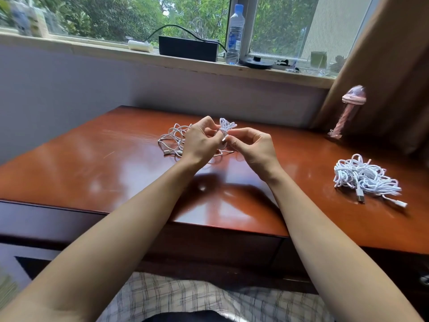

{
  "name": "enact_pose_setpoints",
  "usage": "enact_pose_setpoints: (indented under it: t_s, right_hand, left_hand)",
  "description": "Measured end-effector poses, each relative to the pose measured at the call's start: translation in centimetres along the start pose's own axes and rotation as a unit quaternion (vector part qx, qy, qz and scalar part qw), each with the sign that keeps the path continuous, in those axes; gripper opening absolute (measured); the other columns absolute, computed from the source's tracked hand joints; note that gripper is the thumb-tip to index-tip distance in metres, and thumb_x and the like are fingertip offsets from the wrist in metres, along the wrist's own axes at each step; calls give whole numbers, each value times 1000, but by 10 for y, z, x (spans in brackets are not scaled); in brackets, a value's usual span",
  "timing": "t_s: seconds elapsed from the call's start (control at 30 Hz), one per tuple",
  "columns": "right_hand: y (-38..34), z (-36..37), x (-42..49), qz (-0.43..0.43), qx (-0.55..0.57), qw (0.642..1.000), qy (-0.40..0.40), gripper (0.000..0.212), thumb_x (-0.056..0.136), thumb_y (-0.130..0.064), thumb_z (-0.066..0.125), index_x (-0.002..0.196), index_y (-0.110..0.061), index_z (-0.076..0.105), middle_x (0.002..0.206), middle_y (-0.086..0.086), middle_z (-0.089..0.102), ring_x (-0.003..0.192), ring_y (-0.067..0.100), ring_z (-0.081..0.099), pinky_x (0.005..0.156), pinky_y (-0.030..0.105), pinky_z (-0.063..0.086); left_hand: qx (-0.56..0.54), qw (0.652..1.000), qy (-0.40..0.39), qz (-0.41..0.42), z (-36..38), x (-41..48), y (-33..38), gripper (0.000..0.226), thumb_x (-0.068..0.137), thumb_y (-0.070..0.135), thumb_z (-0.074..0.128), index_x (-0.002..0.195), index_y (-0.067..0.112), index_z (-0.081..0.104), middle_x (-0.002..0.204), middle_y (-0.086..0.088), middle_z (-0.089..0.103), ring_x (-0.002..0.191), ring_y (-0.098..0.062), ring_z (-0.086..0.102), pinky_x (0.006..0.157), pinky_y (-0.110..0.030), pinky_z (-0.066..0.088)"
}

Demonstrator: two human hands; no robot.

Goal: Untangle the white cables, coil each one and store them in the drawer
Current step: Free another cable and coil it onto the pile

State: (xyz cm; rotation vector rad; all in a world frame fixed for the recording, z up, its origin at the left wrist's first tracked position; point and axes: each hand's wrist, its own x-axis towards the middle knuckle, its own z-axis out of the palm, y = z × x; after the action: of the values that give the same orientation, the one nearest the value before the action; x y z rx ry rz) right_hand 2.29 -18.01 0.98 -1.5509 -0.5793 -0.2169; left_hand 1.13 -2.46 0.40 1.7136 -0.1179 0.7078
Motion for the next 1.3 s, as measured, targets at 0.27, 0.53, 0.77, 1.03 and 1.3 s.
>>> enact_pose_setpoints:
  t_s: [0.27, 0.53, 0.77, 1.03, 1.3]
  right_hand:
    - [2, -4, 3, 12, -7, 999, 36, 20, 85, -9, 81, 101, -2, 72, 92, 12, 77, 82, 21, 75, 72, 35, 62]
    - [1, -4, 0, -1, -68, 996, 59, 20, 88, -14, 79, 104, -8, 69, 98, 10, 73, 76, 10, 72, 48, 33, 57]
    - [4, -5, 1, -34, -99, 992, 67, 18, 88, -12, 75, 103, -21, 68, 93, 6, 72, 70, 19, 68, 48, 30, 55]
    - [3, -8, 4, -38, -136, 985, 96, 21, 82, -10, 82, 101, -9, 73, 88, -9, 74, 77, -1, 70, 72, 17, 55]
    - [6, -10, 6, -17, -135, 986, 93, 20, 77, -6, 86, 84, -18, 73, 80, -4, 76, 71, 8, 71, 72, 25, 60]
  left_hand:
    - [-99, 992, -63, -52, 3, -4, 9, 17, 94, 9, 69, 84, 12, 55, 95, -23, 74, 67, -21, 71, 59, -35, 59]
    - [-132, 985, -81, -73, 4, -6, 12, 18, 97, 8, 65, 85, 14, 54, 94, -11, 72, 66, -16, 69, 57, -34, 58]
    - [-115, 983, -114, -84, 2, -5, 12, 8, 98, 3, 60, 102, 9, 57, 90, -9, 71, 66, -15, 68, 55, -34, 58]
    - [-116, 979, -143, -83, 3, -8, 13, 16, 95, 1, 65, 108, 8, 58, 99, -16, 73, 79, -26, 71, 65, -39, 61]
    - [-97, 984, -119, -88, 5, -6, 8, 20, 91, -4, 70, 105, 5, 59, 96, -20, 73, 69, -23, 72, 64, -36, 63]
